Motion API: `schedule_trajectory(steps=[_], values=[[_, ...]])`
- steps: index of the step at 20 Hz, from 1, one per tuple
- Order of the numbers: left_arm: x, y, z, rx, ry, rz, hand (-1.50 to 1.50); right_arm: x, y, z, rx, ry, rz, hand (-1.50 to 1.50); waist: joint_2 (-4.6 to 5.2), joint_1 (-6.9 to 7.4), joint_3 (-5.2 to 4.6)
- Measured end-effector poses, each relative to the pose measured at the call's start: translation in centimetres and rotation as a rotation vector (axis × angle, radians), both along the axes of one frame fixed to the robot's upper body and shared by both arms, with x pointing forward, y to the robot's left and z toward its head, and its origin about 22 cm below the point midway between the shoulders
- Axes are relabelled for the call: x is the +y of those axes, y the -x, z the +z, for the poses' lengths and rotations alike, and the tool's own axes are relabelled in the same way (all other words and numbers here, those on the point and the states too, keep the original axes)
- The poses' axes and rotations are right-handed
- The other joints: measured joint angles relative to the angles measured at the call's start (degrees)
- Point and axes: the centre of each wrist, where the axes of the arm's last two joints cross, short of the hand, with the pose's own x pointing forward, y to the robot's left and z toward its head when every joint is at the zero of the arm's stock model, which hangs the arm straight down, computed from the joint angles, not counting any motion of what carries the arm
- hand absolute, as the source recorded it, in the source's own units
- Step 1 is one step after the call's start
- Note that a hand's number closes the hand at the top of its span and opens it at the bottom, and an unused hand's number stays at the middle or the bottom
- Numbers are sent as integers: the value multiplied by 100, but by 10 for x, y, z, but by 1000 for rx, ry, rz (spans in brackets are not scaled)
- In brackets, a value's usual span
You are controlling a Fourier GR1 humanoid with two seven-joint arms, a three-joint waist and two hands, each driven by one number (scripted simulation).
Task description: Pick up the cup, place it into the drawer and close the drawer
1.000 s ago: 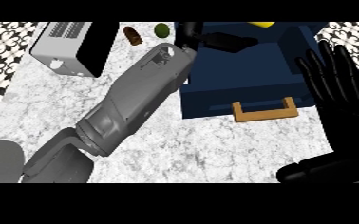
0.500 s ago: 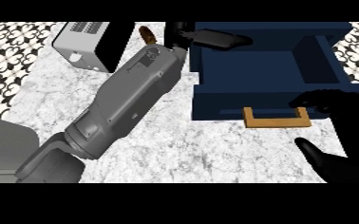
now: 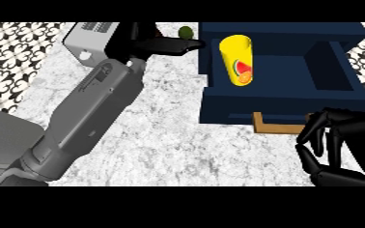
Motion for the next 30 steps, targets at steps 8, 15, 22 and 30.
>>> schedule_trajectory(steps=[8, 15, 22, 30], values=[[80, 43, -25, 45, 28, 47, -150, 7, -8, -11, 40, 134, -51, 150, 24, -7, 2], [122, 77, -45, 56, 45, 41, -150, 14, -23, -28, -32, 413, -29, 150, 45, 10, 3], [167, 103, -61, 58, 45, 50, -150, 33, -43, -72, -73, 634, -31, 150, 63, -21, 4], [199, 130, -74, 60, 52, 64, -150, 49, -84, -116, -45, 767, -41, -150, 69, -64, 4]])
